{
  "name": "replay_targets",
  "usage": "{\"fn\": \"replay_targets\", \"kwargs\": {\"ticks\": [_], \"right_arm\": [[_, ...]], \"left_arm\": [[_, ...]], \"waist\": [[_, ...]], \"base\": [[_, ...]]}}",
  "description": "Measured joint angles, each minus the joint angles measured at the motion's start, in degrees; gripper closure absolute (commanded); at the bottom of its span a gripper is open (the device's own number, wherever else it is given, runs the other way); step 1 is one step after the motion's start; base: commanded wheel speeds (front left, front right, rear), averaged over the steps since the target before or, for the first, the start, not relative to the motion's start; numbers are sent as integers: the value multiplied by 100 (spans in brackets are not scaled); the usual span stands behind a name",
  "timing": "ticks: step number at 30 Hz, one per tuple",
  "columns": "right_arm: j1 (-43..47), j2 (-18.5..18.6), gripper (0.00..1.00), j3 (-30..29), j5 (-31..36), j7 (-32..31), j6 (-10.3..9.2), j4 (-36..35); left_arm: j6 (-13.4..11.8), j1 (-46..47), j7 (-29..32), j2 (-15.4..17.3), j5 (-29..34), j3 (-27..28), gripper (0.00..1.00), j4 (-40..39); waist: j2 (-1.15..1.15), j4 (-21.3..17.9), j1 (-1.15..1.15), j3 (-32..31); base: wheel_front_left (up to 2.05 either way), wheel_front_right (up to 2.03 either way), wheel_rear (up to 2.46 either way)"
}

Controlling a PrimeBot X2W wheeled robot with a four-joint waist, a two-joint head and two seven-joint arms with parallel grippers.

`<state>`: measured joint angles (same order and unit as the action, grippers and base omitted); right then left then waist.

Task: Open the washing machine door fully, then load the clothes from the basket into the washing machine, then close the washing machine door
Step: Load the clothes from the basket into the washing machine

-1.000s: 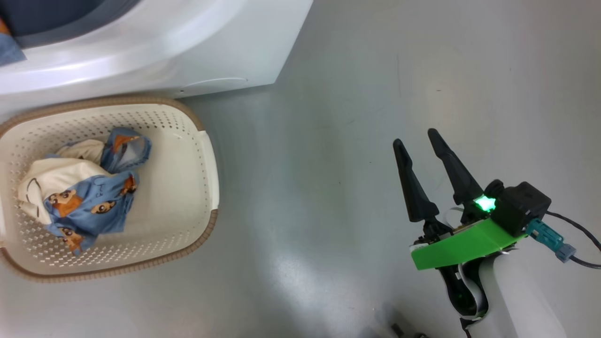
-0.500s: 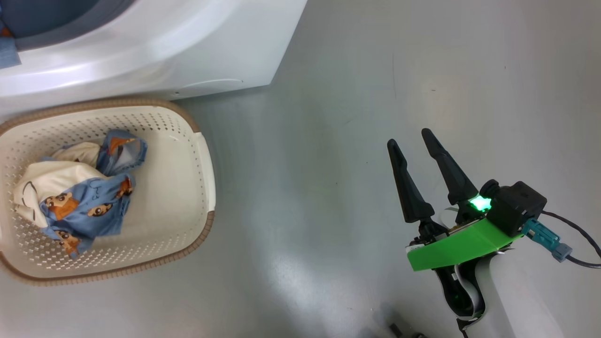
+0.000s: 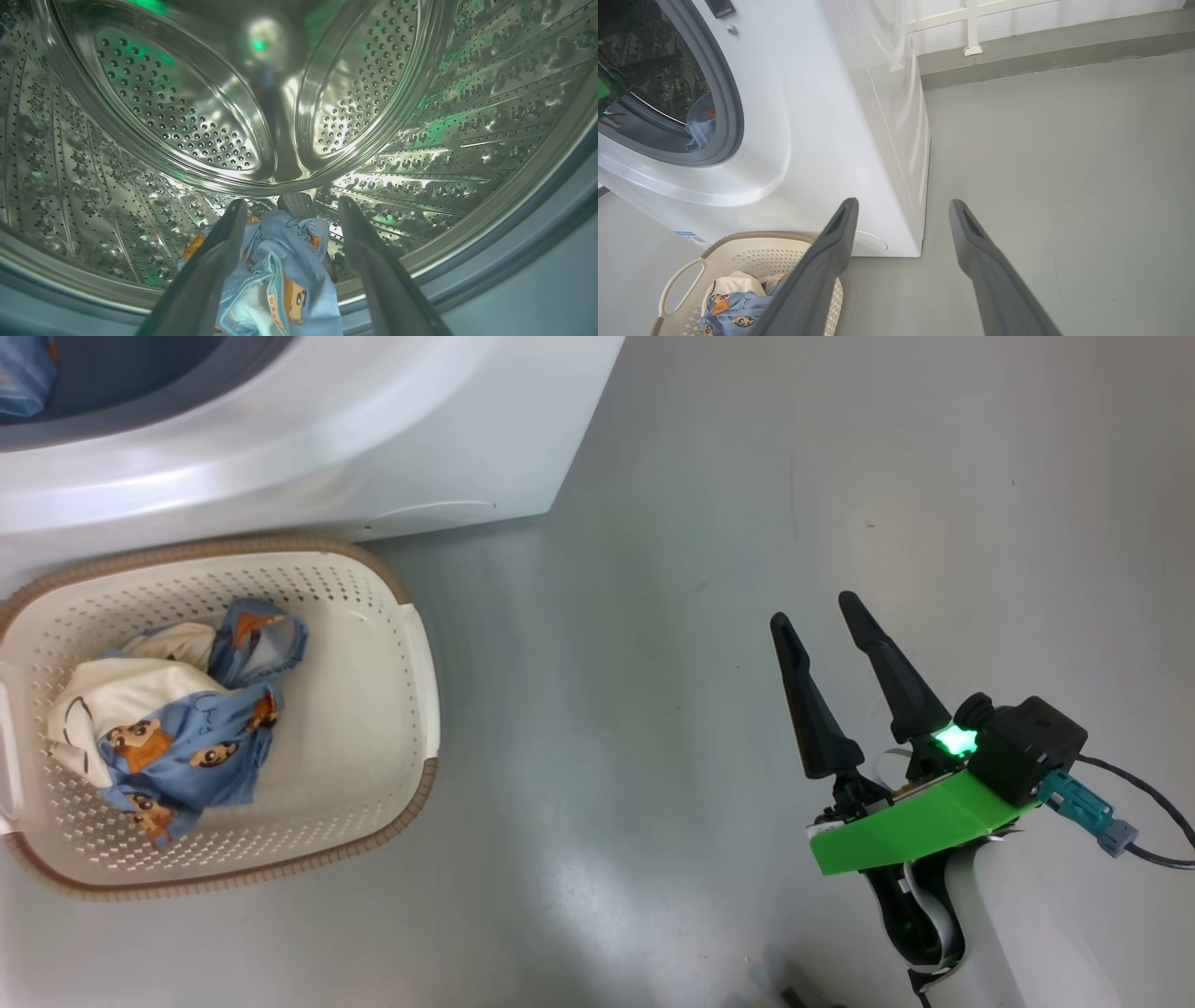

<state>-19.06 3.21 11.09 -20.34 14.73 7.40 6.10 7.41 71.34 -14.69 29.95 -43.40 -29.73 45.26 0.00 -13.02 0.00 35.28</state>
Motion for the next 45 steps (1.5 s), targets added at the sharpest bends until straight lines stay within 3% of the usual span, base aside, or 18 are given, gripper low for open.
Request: {"fn": "replay_targets", "kwargs": {"ticks": [8,24,45], "right_arm": [[1,0,0,-11,1,0,0,1],[3,4,0,-214,113,0,0,46],[716,289,0,-497,54,0,0,245]], "left_arm": [[0,-319,0,-57,-29,188,0,-193],[0,-1607,0,-634,379,1276,0,-1033],[0,-3990,0,-1229,996,1859,0,-1917]], "waist": [[0,65,0,-59],[0,314,0,-342],[0,799,0,-1494]], "base": [[0,0,0],[0,0,0],[0,0,0]]}}
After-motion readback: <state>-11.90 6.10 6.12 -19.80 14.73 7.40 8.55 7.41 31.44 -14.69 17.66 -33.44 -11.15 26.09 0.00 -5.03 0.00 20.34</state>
